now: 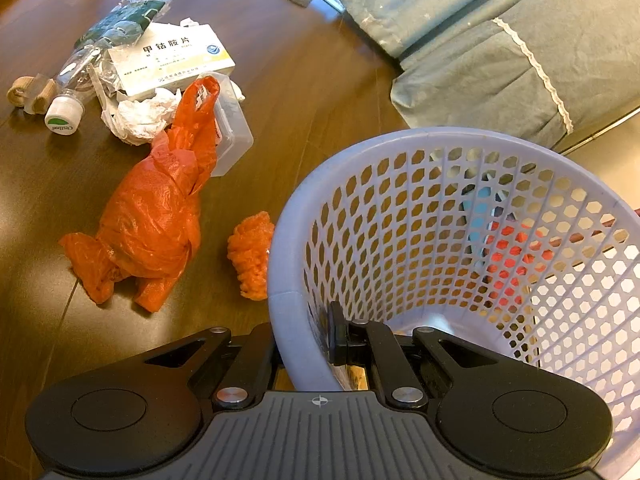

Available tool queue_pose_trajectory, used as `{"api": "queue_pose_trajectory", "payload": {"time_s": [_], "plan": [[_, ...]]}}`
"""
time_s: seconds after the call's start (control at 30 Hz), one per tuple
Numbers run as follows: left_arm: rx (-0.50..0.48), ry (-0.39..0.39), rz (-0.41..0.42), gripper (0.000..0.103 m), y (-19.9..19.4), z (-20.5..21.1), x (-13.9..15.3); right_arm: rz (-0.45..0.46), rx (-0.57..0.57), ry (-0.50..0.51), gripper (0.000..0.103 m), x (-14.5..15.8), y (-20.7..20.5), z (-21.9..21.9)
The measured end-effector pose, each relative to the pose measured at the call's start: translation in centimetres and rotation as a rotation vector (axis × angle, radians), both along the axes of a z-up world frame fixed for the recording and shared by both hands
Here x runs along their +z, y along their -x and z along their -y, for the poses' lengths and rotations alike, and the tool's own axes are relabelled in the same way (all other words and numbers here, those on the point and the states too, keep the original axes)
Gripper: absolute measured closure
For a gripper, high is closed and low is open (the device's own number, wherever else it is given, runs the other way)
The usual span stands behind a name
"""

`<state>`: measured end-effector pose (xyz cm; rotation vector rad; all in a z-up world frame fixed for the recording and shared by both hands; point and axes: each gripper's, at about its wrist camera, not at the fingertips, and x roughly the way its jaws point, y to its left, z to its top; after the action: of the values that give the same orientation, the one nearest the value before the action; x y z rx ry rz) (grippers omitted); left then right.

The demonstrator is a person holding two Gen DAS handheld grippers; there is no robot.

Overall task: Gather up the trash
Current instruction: 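Carry the blue tissue over the wastebasket and release it with the left gripper, then grasp the small brown cardboard piece with the left gripper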

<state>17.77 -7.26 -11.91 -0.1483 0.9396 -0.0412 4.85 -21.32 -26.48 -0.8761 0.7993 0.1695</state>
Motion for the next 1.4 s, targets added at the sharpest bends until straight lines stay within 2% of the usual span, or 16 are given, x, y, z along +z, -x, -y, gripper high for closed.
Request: {"api": "queue_pose_trajectory", "payload": {"time_s": [0.1,0.17,0.23,0.3,0.4,0.43,0.47,0.57,0.73,0.83,1.1,1.23,1.4], "plan": [[0.126,-0.034,-0.068,0.026,2.5,-4.3,-1.8,-0.001,0.002,0.005,0.1,-0.1,0.0,-0.1],[0.163,-0.043,-0.112,0.026,4.1,-5.7,-3.2,-0.003,0.003,0.008,0.1,-0.1,0.0,-0.1],[0.16,-0.035,-0.152,0.026,5.3,-5.8,-4.7,-0.005,0.003,0.012,0.1,-0.1,0.0,-0.1],[0.11,-0.024,-0.197,0.028,6.0,-4.7,-6.3,-0.007,0.004,0.015,0.1,-0.2,0.0,-0.2],[-0.018,-0.031,-0.267,0.039,7.4,-2.4,-8.5,-0.011,0.005,0.02,0.1,-0.2,0.1,-0.2],[-0.05,-0.041,-0.287,0.049,8.0,-1.9,-9.2,-0.012,0.005,0.021,0.1,-0.2,0.1,-0.2],[-0.077,-0.053,-0.299,0.054,8.6,-1.4,-9.8,-0.012,0.007,0.022,0.1,-0.2,0.1,-0.2],[-0.118,-0.084,-0.294,0.06,9.2,-0.5,-10.5,-0.014,0.009,0.026,0.1,-0.3,0.2,-0.3],[-0.164,-0.122,-0.313,0.066,8.1,0.7,-11.5,-0.014,0.007,0.026,0.1,-0.4,0.2,-0.4],[-0.182,-0.136,-0.323,0.08,8.2,0.8,-11.6,-0.014,0.006,0.025,0.1,-0.4,0.2,-0.4],[-0.084,-0.134,-0.299,0.08,8.5,-0.7,-8.5,-0.011,0.0,0.019,0.1,-0.3,0.0,-0.3],[-0.029,-0.121,-0.259,0.08,7.3,-1.4,-6.2,-0.011,0.0,0.018,0.1,-0.2,0.0,-0.3],[0.005,-0.069,-0.206,0.08,4.3,-1.3,-4.0,-0.008,-0.002,0.016,0.1,-0.2,-0.1,-0.3]]}}
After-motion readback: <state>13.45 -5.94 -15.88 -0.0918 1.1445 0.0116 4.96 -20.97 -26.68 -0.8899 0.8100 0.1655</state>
